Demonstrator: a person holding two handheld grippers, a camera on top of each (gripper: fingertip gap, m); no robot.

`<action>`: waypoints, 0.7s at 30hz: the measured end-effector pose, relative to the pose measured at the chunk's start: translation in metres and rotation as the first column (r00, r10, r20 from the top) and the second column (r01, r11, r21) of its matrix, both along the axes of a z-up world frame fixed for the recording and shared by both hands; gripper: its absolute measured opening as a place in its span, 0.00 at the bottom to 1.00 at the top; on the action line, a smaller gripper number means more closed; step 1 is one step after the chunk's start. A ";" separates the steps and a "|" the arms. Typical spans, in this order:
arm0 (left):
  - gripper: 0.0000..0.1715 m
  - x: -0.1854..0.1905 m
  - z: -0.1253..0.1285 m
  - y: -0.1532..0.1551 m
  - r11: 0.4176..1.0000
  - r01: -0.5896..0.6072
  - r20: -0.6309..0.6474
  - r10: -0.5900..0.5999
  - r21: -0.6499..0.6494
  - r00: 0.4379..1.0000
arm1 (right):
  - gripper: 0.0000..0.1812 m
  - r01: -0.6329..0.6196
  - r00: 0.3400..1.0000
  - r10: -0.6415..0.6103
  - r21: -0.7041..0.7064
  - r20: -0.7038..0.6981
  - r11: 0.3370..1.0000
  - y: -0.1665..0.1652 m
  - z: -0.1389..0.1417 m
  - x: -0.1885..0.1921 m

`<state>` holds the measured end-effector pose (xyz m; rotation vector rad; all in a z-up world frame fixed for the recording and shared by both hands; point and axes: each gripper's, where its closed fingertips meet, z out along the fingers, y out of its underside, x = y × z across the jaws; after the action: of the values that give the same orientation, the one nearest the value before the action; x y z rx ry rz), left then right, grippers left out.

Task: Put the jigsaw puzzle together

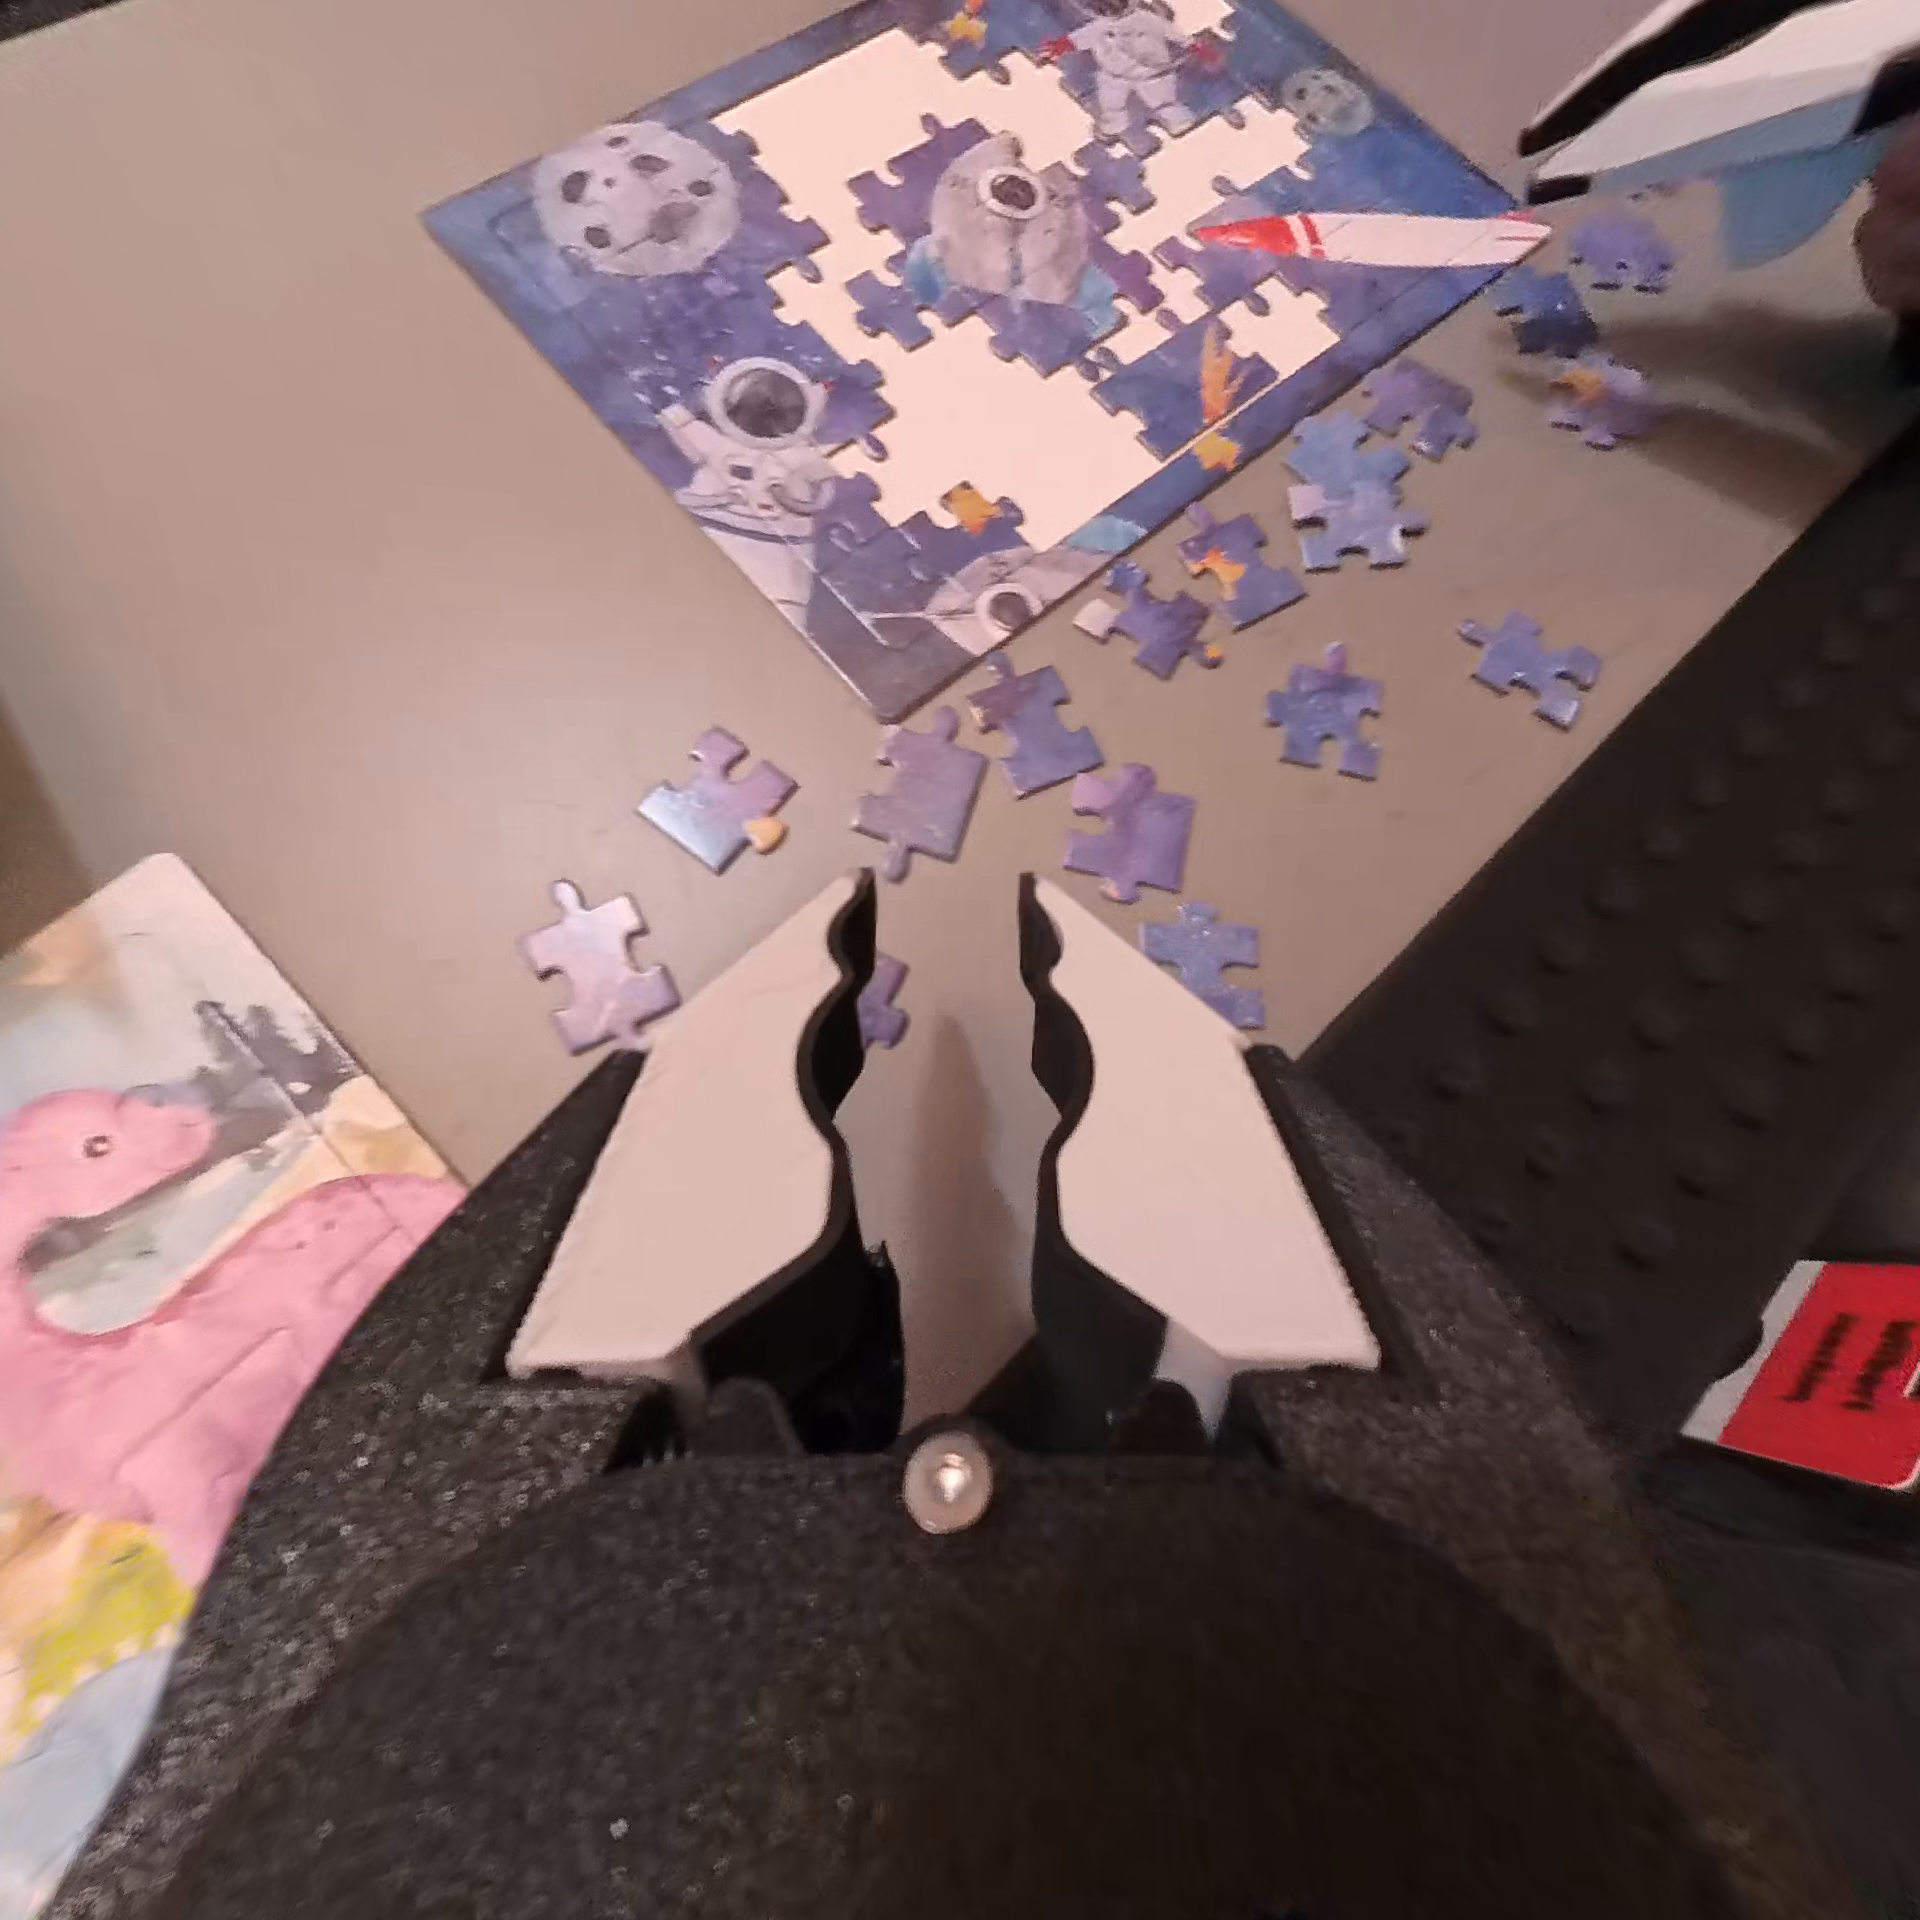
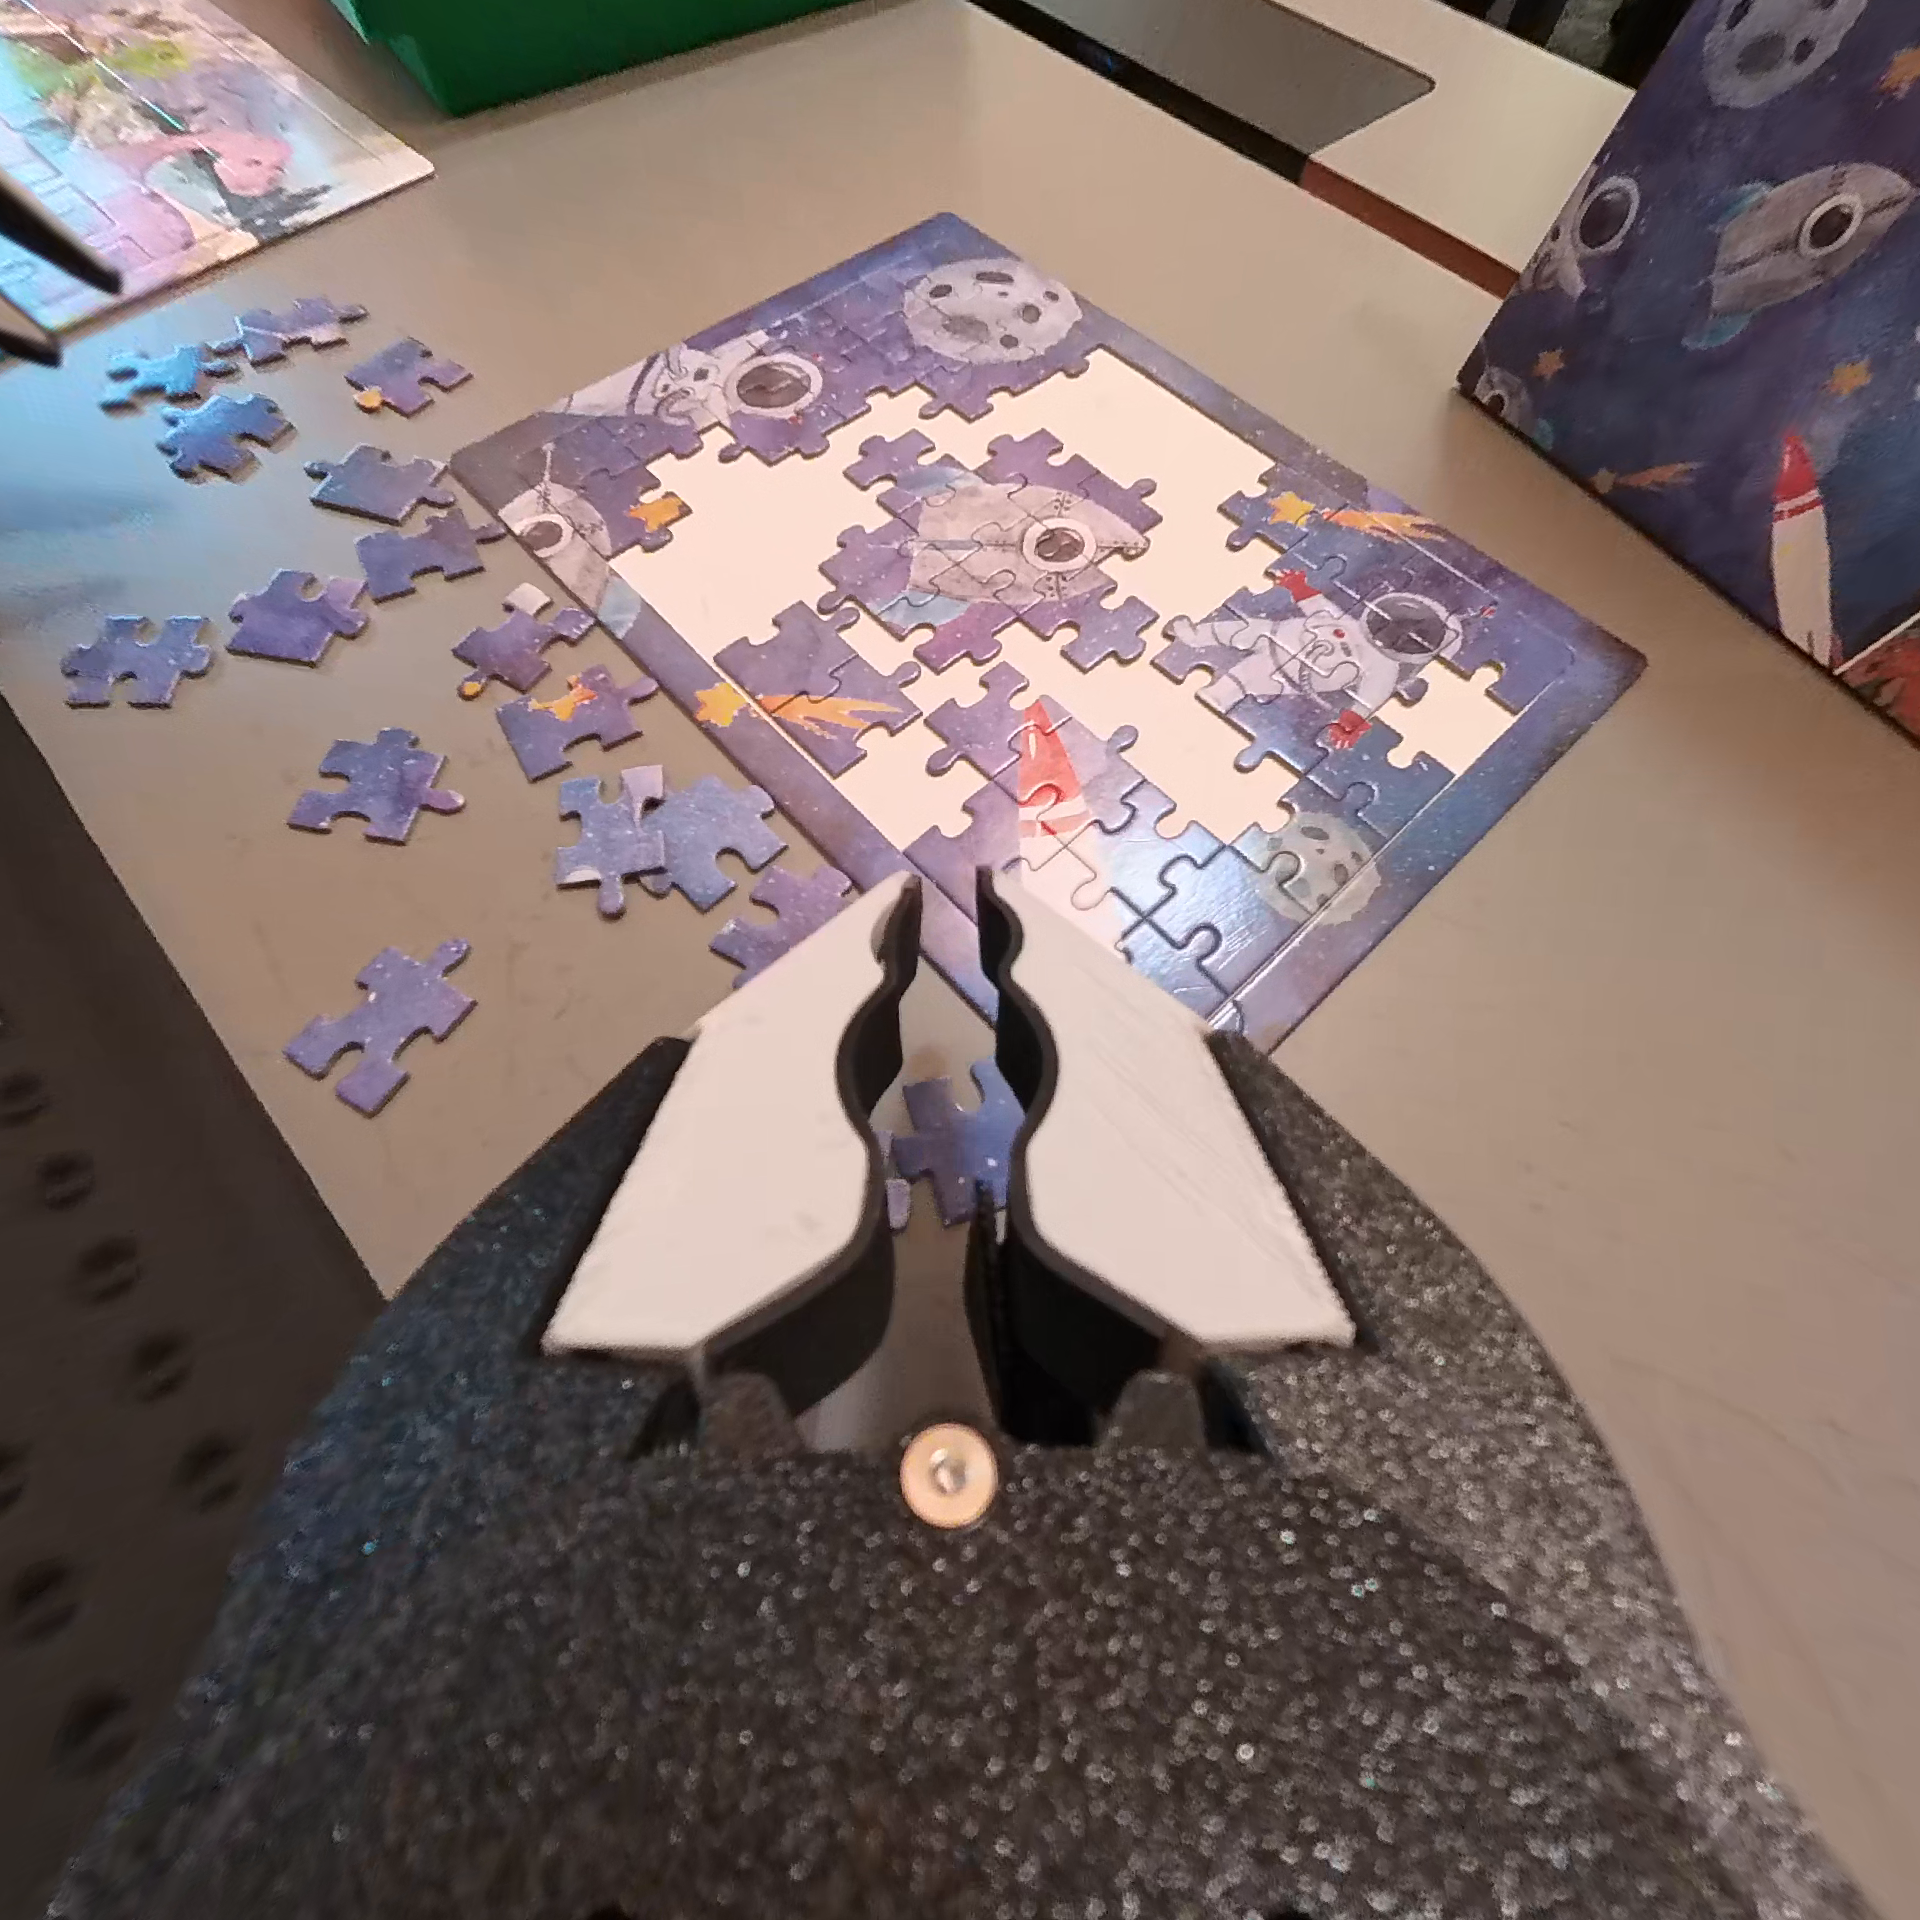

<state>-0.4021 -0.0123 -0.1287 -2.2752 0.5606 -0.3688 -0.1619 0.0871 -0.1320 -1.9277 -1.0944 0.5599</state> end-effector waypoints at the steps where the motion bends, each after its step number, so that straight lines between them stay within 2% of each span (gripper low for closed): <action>1: 0.16 -0.003 0.002 0.003 1.000 -0.008 0.008 0.008 -0.009 1.000 | 0.06 -0.002 1.000 0.002 0.000 -0.004 1.000 0.000 0.001 0.000; 6: 0.16 -0.013 0.004 0.018 0.998 -0.059 -0.013 0.059 -0.029 0.998 | 0.06 -0.007 1.000 0.007 -0.016 -0.012 1.000 -0.002 0.000 0.001; 13: 0.17 -0.025 -0.014 0.028 0.988 -0.114 -0.090 0.104 -0.108 0.990 | 0.06 -0.015 1.000 0.015 -0.024 -0.001 1.000 -0.003 -0.003 0.000; 21: 0.17 -0.018 -0.032 0.032 0.980 -0.138 -0.144 0.118 -0.144 0.983 | 0.06 -0.030 0.999 0.031 -0.039 0.007 0.999 -0.004 -0.006 -0.002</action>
<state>-0.4205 0.0195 -0.1607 -2.4838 0.4632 -0.2006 -0.1636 0.0829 -0.1384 -1.9511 -1.1273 0.5950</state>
